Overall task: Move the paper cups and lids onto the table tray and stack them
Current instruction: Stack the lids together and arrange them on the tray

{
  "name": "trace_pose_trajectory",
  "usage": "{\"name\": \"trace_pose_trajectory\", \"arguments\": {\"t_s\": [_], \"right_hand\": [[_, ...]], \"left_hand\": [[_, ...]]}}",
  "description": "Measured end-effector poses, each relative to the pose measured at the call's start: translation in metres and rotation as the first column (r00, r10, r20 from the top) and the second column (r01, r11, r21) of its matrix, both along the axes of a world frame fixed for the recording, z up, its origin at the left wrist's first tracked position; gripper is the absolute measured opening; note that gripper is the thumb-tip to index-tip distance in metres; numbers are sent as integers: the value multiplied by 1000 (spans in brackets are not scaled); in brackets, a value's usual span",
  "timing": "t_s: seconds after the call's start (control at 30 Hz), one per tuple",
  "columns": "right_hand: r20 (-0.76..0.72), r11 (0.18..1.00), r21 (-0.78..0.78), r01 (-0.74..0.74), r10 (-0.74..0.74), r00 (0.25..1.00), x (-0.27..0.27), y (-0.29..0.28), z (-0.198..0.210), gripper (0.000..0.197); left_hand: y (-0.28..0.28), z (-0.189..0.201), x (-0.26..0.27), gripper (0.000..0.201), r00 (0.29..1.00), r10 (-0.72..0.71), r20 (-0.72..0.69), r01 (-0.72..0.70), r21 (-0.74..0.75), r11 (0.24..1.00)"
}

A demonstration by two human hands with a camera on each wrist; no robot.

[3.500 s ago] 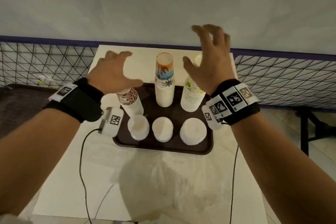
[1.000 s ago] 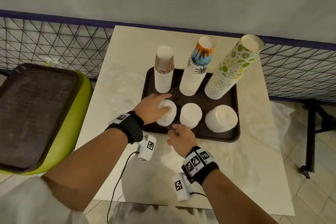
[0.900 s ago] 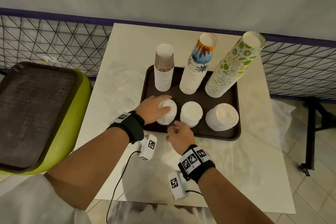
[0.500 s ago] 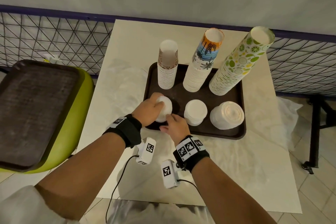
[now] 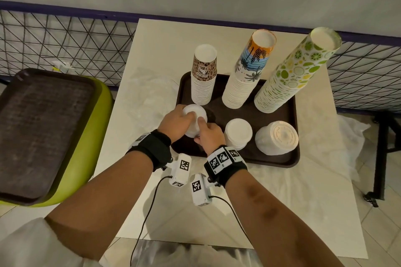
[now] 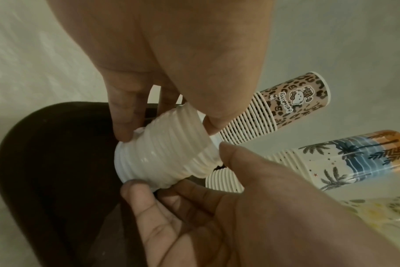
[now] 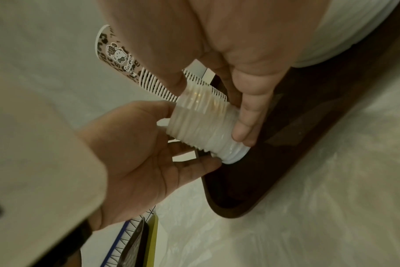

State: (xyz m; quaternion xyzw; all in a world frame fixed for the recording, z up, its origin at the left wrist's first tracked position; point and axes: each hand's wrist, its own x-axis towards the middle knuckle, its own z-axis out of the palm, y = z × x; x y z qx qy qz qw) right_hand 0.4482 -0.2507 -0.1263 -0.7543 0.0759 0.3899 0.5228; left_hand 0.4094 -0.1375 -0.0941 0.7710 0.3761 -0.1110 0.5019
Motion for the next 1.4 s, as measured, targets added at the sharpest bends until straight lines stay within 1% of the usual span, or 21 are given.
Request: {"name": "trace_pose_trajectory", "arguments": {"t_s": [0.07, 0.13, 0.17, 0.2, 0.27, 0.33, 0.37, 0.43, 0.47, 0.6, 0.73, 0.9, 1.03, 1.2, 1.27, 1.33, 1.4], "right_hand": [[32, 1000, -25, 10, -9, 999, 0, 3, -6, 72], [53, 999, -24, 22, -21, 998, 0, 6, -12, 96], [63, 999, -37, 15, -13, 998, 0, 6, -15, 101], [87, 999, -47, -2, 6, 996, 0, 7, -17, 98], [148, 997, -70, -38, 48, 988, 2, 8, -32, 85], [178, 994, -101, -50, 68, 982, 2, 9, -21, 79], [176, 992, -104, -68, 86, 981, 2, 9, -7, 75], [161, 986, -131, -102, 123, 979, 3, 8, 12, 61], [164, 983, -149, -103, 127, 978, 4, 7, 15, 55], [189, 984, -150, -99, 127, 974, 7, 9, 11, 47], [212, 976, -162, -147, 180, 960, 10, 12, 8, 40], [217, 979, -168, -116, 151, 964, 8, 13, 4, 49], [192, 983, -155, -96, 125, 973, 14, 11, 4, 42], [140, 990, -113, -88, 103, 985, 18, 10, 5, 40], [122, 994, -97, -57, 69, 990, 19, 9, 6, 46], [103, 995, -97, -39, 49, 993, 18, 8, 7, 58], [107, 994, -98, -39, 50, 993, 18, 9, 8, 58]], "left_hand": [[-1, 1, 2, 49, 1000, 16, 14, -16, -4, 1000], [-3, 0, 2, 48, 999, 36, 20, -36, 1, 999], [-3, -1, 3, 47, 999, 48, 21, -48, 2, 999], [-3, -1, 3, 47, 998, 61, 16, -61, 0, 998], [-4, -1, 5, 47, 997, 80, 1, -80, -1, 997], [-4, 0, 7, 47, 996, 87, -6, -87, 7, 996], [-5, 1, 9, 47, 996, 89, -7, -89, 13, 996], [-5, 1, 11, 47, 996, 88, -16, -88, 24, 996], [-5, 1, 12, 47, 996, 87, -21, -87, 26, 996], [-4, 0, 14, 49, 997, 81, -18, -80, 45, 996], [-5, 0, 17, 50, 997, 82, 10, -83, 65, 994], [-5, -1, 16, 50, 996, 83, 11, -84, 54, 995], [-2, -5, 16, 48, 997, 82, -2, -82, 45, 996], [-2, -7, 14, 48, 995, 102, -4, -101, 35, 994], [0, -7, 13, 47, 995, 103, 8, -104, 23, 994], [1, -8, 11, 47, 995, 94, 22, -95, 21, 995], [3, -8, 11, 48, 997, 65, 34, -66, 44, 997]]}}
